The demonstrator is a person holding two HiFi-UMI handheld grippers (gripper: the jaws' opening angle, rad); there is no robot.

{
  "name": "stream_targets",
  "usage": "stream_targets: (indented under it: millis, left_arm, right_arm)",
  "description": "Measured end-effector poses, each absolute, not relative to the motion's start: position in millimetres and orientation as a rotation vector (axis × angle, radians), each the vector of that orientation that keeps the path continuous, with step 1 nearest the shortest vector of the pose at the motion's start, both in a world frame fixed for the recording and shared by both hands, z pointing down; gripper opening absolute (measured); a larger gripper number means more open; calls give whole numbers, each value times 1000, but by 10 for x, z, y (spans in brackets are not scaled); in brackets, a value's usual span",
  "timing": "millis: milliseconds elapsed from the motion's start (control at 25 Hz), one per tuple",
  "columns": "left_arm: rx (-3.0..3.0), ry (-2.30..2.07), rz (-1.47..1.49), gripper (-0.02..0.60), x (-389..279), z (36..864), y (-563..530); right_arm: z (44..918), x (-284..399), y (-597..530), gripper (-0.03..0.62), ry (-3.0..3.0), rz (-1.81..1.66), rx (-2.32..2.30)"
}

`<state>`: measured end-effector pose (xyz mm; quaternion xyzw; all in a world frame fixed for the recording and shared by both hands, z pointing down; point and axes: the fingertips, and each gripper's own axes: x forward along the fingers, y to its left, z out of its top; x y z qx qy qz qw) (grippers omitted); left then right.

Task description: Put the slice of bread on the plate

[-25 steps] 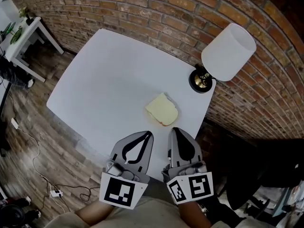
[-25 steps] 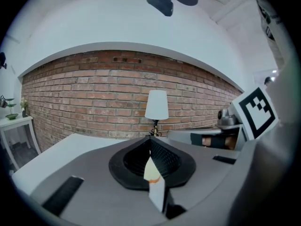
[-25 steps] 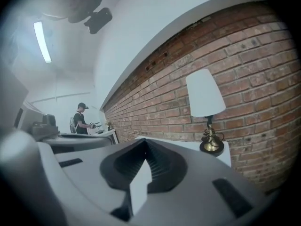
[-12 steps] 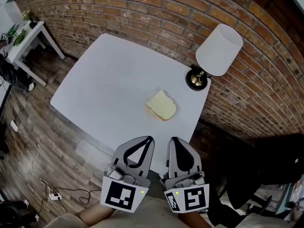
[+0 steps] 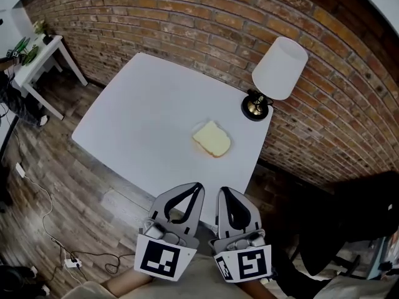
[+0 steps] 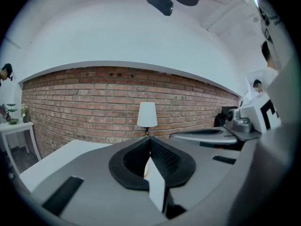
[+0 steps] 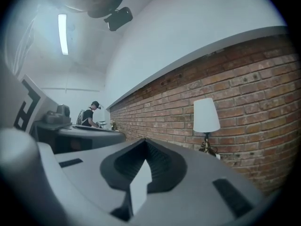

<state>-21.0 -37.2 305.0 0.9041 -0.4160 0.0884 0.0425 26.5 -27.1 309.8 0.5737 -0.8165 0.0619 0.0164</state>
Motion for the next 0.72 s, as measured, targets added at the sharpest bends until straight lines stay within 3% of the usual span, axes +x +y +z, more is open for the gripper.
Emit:
stream_targets:
  millis: [720]
  left_arm:
    - [2749, -1305, 252, 9, -181, 2977, -458]
  right_arm:
    - [3040, 247, -347, 6, -2572, 188, 1736]
